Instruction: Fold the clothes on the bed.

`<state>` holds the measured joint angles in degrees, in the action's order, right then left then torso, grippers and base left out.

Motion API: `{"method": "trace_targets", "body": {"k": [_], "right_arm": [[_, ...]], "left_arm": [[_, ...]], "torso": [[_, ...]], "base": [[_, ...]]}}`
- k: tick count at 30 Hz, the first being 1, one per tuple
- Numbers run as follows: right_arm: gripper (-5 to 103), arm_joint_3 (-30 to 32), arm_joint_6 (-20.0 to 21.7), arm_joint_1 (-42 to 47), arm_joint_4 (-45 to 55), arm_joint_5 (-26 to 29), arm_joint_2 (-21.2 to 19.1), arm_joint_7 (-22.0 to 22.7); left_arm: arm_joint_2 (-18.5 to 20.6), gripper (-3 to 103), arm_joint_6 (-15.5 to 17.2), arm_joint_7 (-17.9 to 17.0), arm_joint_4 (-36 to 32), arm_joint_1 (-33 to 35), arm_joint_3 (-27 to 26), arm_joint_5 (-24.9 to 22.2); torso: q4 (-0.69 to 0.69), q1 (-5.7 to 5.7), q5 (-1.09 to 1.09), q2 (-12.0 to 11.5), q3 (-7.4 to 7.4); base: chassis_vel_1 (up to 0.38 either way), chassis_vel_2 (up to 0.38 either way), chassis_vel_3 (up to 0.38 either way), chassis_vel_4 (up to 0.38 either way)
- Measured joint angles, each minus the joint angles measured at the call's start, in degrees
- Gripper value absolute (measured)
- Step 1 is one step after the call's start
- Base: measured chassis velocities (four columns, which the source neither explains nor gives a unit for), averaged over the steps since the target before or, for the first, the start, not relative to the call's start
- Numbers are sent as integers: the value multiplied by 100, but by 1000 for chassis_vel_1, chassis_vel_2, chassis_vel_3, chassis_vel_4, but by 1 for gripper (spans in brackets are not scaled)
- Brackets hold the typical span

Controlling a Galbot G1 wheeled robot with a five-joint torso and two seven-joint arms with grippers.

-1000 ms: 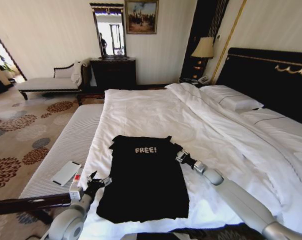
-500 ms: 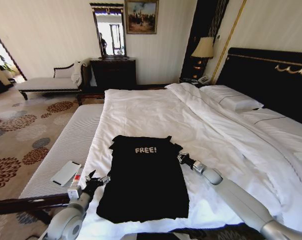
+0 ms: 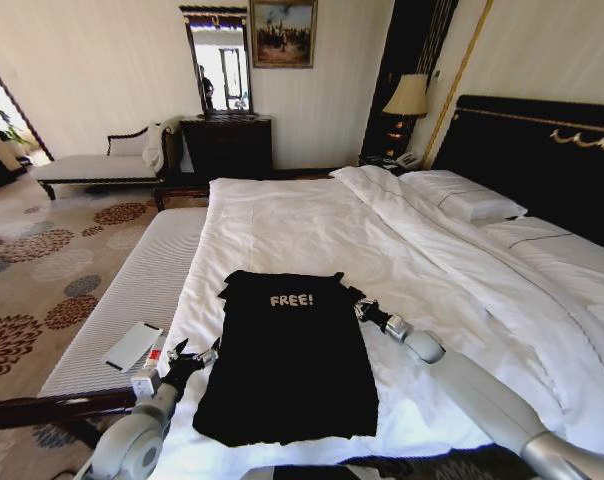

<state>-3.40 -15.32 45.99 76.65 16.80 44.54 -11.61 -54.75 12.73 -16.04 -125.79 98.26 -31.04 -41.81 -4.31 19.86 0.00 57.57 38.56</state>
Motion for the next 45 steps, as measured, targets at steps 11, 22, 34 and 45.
{"method": "trace_targets", "body": {"k": [11, 22, 34, 45], "right_arm": [[0, -130, 166, -693, -466, 669, -53, -20], [0, -327, 395, -1112, -1160, 1164, -67, -149], [0, -408, 583, -1371, -1482, 1212, -124, -296], [12, 41, 959, -810, -843, 2189, -105, -113]], "left_arm": [[20, 100, 4, -15, -33, -53, -8, -58], [-16, 100, 5, -16, -50, -12, -37, -53], [-45, 100, 5, -13, -55, -48, -3, -51], [-3, 100, 5, -2, -93, 18, -50, -61]], "torso": [[0, 0, 0, 0, 0], [-1, 0, 1, 0, 0], [0, 0, -1, 0, 0], [1, 0, 0, 0, 0]], "base": [[0, 0, 0, 0], [0, 0, 0, 0], [0, 0, 0, 0], [0, 0, 0, 0]]}}
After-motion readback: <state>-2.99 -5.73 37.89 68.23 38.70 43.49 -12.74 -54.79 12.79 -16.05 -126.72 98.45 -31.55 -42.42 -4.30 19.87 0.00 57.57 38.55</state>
